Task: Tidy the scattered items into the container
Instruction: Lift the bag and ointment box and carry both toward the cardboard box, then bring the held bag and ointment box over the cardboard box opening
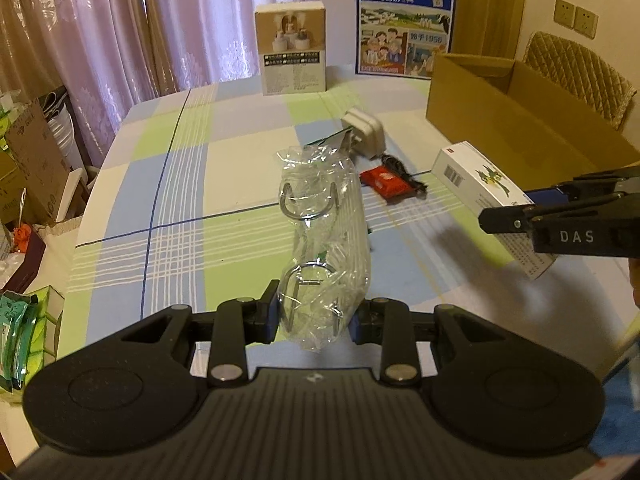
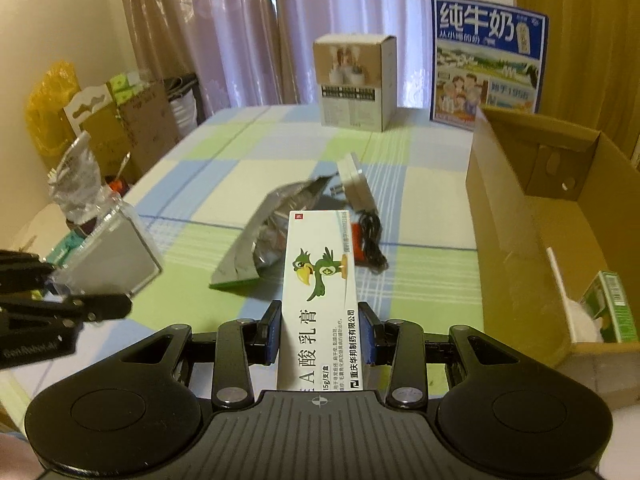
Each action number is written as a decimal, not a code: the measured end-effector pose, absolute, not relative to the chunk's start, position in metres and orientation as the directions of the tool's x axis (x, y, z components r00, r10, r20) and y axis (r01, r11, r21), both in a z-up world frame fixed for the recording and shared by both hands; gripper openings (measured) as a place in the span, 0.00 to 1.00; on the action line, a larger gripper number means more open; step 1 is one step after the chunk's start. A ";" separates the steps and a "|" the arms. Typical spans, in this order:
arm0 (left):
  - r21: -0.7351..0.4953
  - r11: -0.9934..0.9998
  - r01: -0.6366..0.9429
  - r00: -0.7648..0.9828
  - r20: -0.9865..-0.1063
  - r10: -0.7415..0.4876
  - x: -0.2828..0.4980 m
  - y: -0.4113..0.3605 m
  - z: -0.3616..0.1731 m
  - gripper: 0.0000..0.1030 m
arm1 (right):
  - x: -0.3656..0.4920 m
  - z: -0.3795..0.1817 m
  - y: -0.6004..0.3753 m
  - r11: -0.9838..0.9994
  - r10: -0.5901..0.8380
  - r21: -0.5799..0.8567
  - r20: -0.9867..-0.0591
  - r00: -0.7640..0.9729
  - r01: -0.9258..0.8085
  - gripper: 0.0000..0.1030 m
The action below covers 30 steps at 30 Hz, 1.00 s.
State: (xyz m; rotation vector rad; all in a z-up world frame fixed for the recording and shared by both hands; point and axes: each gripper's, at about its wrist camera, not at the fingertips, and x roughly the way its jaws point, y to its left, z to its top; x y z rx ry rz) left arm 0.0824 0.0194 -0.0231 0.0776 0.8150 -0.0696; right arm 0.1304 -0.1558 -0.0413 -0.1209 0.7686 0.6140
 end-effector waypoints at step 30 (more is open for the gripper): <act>-0.044 0.992 0.116 0.720 -0.684 -0.115 0.029 -0.060 0.028 0.26 | 0.073 0.038 -0.290 0.893 0.420 0.141 -0.606 0.676 -0.428 0.34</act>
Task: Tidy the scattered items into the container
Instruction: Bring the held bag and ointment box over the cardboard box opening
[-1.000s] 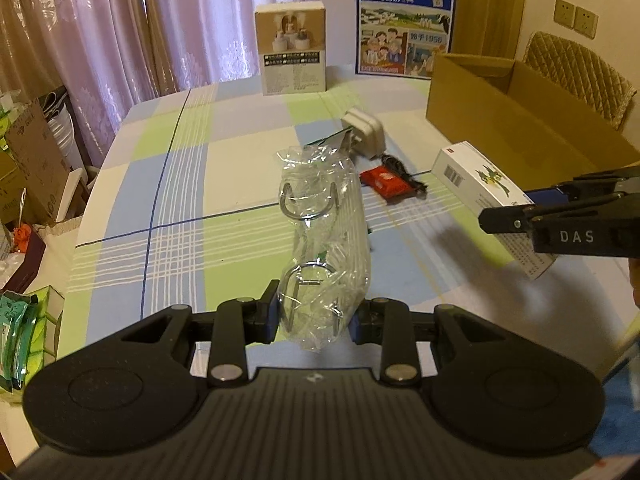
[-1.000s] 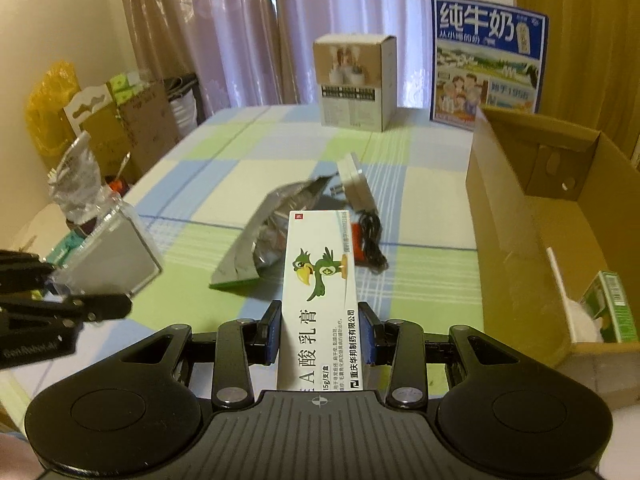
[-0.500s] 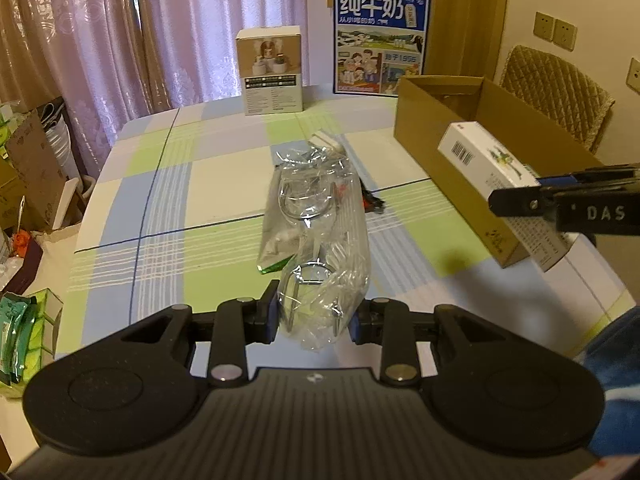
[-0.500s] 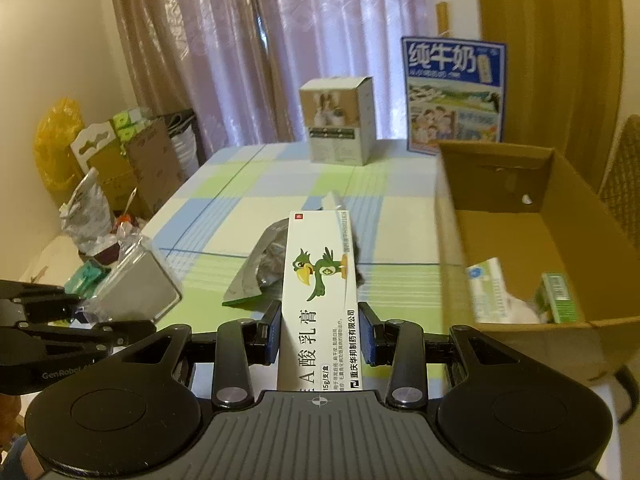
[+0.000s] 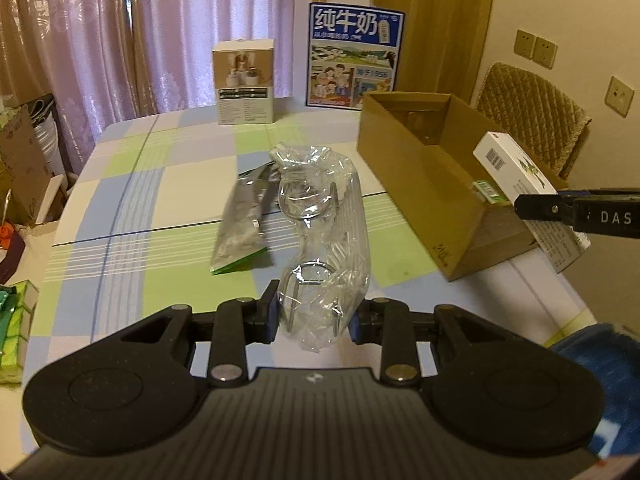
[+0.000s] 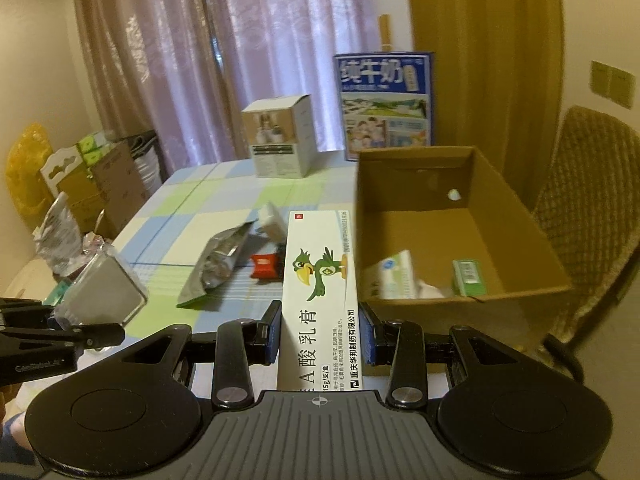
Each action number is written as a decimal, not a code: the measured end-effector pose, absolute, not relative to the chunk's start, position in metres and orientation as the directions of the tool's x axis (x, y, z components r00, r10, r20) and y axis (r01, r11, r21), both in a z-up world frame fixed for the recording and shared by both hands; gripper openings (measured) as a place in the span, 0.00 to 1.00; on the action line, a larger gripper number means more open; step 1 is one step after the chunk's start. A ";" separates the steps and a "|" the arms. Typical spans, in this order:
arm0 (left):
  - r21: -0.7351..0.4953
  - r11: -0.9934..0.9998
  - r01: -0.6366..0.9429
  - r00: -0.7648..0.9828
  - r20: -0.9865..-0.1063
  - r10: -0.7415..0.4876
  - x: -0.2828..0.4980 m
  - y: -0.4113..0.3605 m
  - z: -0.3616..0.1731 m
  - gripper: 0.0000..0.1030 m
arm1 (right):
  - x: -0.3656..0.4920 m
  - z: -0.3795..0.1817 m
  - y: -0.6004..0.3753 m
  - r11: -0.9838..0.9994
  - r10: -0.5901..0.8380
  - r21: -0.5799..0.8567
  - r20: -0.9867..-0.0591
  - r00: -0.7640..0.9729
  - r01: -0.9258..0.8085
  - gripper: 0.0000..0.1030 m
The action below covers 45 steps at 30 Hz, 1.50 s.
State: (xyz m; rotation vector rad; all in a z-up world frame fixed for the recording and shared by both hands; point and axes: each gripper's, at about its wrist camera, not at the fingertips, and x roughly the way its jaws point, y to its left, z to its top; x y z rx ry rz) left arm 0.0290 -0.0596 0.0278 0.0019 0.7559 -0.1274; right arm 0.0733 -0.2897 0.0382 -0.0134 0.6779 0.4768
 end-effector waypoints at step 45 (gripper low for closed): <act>-0.117 0.936 0.333 0.684 -0.653 -0.325 0.139 -0.247 0.046 0.26 | 0.148 0.047 -0.407 0.953 0.289 0.102 -0.594 0.751 -0.285 0.34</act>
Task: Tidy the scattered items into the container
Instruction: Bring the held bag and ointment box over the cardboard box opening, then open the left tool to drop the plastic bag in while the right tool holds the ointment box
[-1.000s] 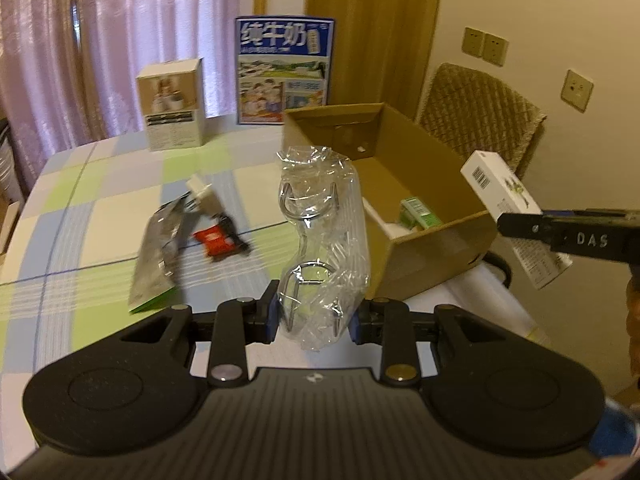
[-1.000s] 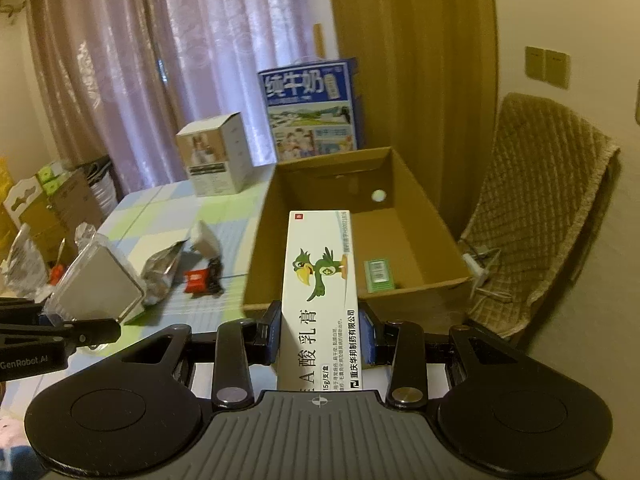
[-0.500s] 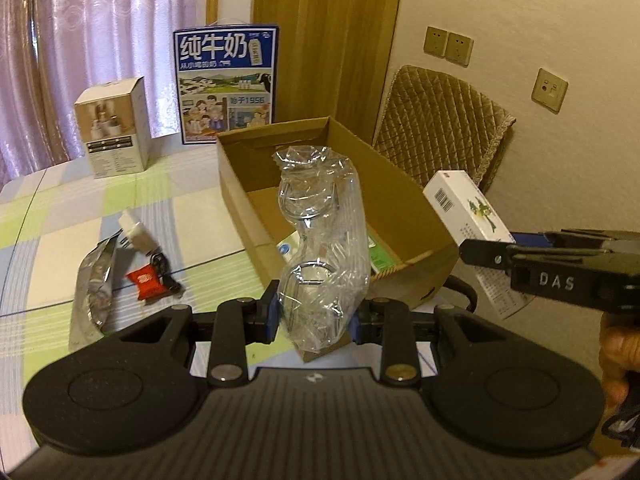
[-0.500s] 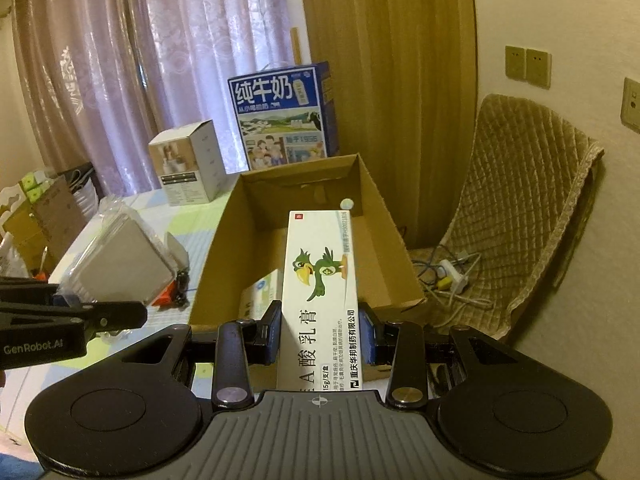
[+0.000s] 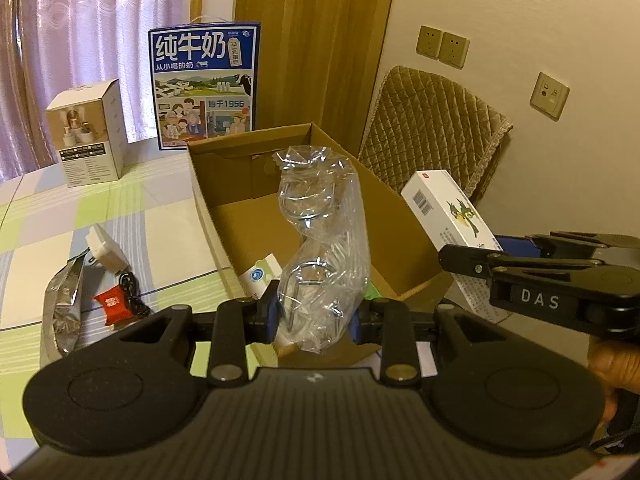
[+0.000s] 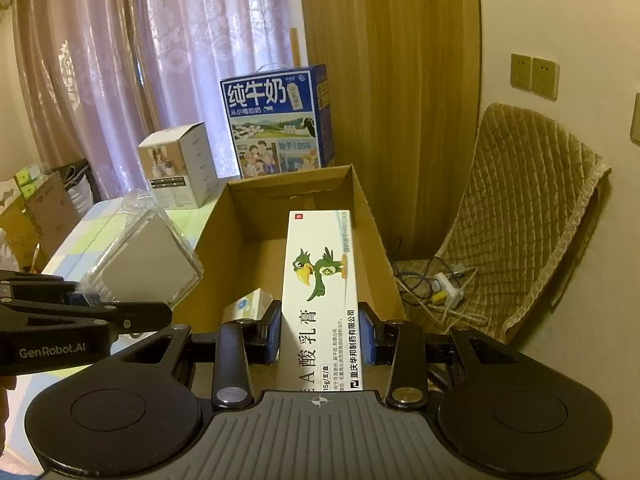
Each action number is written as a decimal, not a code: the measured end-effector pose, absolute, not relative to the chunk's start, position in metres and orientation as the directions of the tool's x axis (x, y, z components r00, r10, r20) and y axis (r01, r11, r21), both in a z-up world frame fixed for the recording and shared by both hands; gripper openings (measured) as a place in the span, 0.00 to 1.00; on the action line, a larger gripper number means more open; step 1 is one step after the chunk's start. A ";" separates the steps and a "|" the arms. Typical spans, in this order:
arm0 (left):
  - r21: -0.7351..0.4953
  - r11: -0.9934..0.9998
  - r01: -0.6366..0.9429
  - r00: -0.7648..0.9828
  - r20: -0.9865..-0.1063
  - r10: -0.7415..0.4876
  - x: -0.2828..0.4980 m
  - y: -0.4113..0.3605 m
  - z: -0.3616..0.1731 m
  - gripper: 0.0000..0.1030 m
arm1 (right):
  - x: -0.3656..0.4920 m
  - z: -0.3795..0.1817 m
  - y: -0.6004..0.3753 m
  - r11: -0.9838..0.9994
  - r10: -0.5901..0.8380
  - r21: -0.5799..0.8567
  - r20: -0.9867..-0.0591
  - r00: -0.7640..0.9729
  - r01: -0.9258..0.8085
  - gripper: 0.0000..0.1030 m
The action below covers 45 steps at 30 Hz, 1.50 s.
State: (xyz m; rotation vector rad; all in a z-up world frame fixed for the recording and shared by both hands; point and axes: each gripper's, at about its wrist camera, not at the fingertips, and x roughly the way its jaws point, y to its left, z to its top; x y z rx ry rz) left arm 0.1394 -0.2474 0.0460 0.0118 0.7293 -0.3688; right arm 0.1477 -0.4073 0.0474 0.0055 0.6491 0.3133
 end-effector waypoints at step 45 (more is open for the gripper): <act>-0.180 0.936 0.303 0.633 -0.696 -0.339 0.230 -0.262 0.005 0.26 | 0.240 0.027 -0.395 0.946 0.281 0.059 -0.639 0.716 -0.318 0.34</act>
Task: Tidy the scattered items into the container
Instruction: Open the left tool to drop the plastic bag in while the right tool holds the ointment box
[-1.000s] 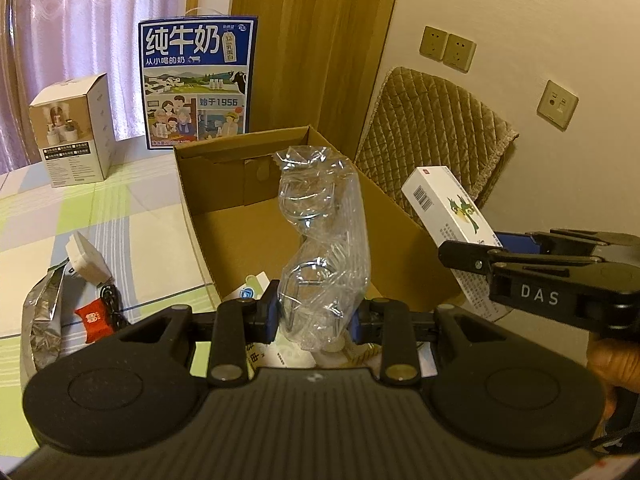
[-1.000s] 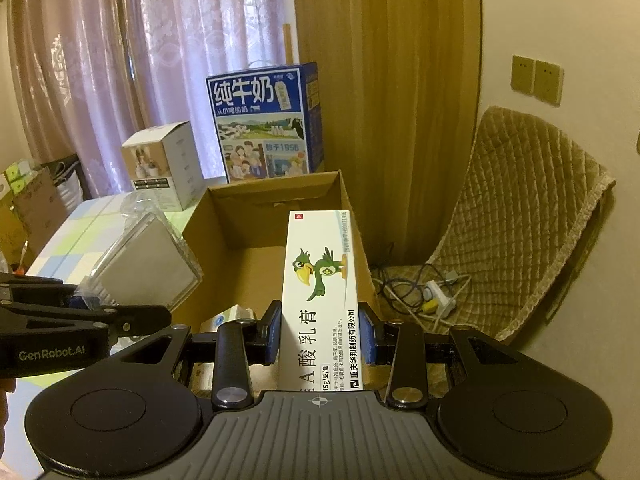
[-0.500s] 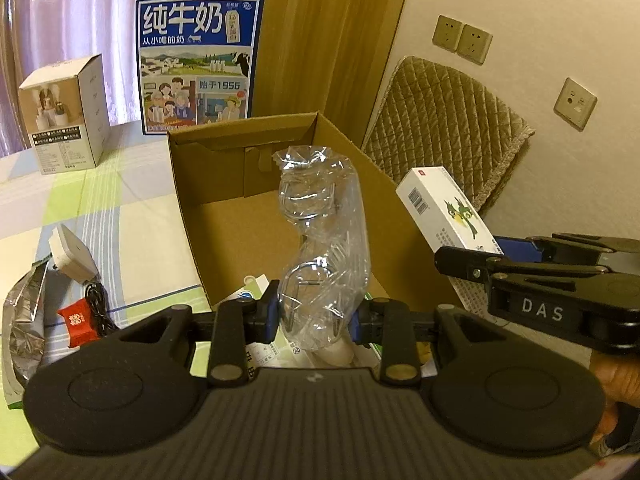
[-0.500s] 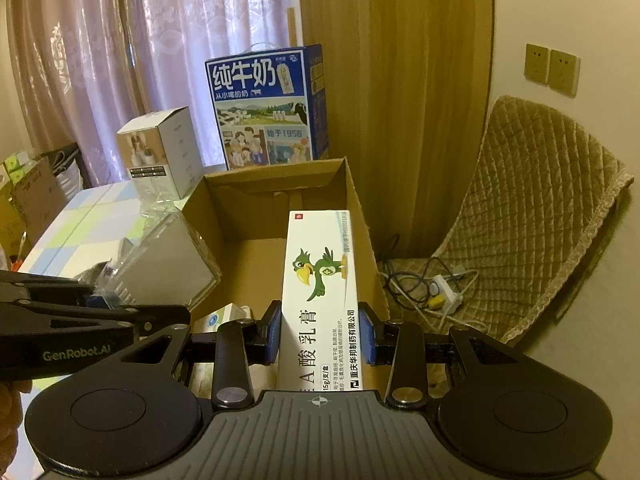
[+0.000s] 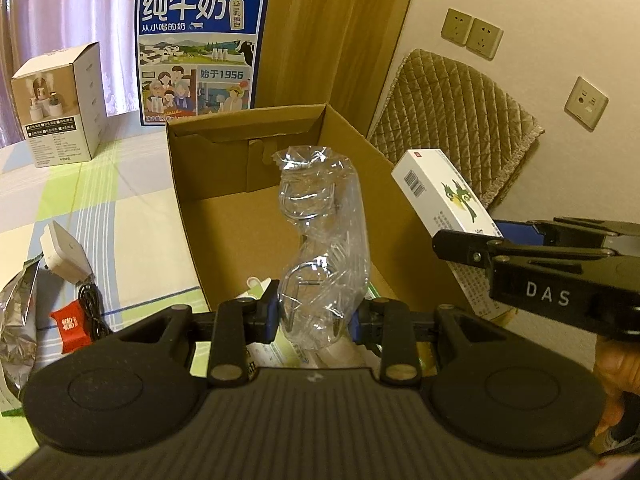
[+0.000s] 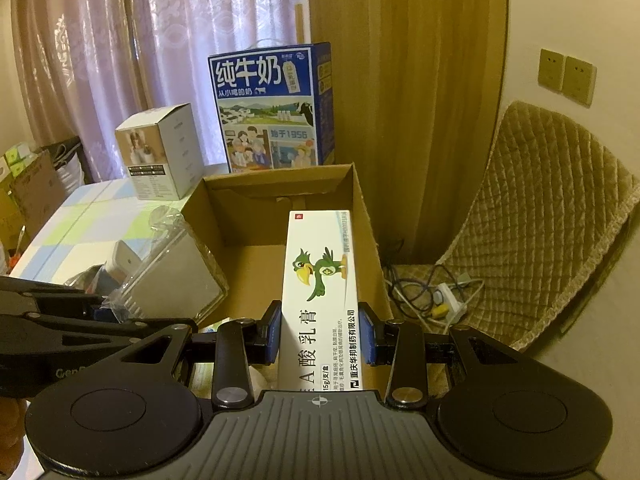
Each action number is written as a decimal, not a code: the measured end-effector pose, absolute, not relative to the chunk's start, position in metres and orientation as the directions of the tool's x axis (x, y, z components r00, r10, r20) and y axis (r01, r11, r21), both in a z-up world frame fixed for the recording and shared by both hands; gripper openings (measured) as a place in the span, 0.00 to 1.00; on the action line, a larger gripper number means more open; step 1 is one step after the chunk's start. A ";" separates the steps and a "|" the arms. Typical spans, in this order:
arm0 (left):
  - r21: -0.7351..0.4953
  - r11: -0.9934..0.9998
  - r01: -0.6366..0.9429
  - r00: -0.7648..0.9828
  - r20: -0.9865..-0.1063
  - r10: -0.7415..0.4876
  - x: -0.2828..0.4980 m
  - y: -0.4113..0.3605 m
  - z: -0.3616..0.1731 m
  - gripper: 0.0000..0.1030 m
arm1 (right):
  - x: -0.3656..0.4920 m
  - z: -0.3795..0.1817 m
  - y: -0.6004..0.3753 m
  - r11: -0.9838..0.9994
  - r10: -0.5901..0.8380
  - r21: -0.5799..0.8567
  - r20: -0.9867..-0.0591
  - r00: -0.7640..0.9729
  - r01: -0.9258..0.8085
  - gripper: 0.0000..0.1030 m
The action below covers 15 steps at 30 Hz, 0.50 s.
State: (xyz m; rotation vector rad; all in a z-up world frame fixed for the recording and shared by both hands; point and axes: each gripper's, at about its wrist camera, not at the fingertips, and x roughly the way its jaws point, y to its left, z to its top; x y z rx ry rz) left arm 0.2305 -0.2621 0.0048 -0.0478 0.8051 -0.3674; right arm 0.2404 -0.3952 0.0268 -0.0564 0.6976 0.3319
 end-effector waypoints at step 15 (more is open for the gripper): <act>-0.174 0.942 0.287 0.635 -0.702 -0.323 0.257 -0.259 -0.001 0.26 | 0.266 0.015 -0.386 0.939 0.287 0.050 -0.659 0.695 -0.341 0.34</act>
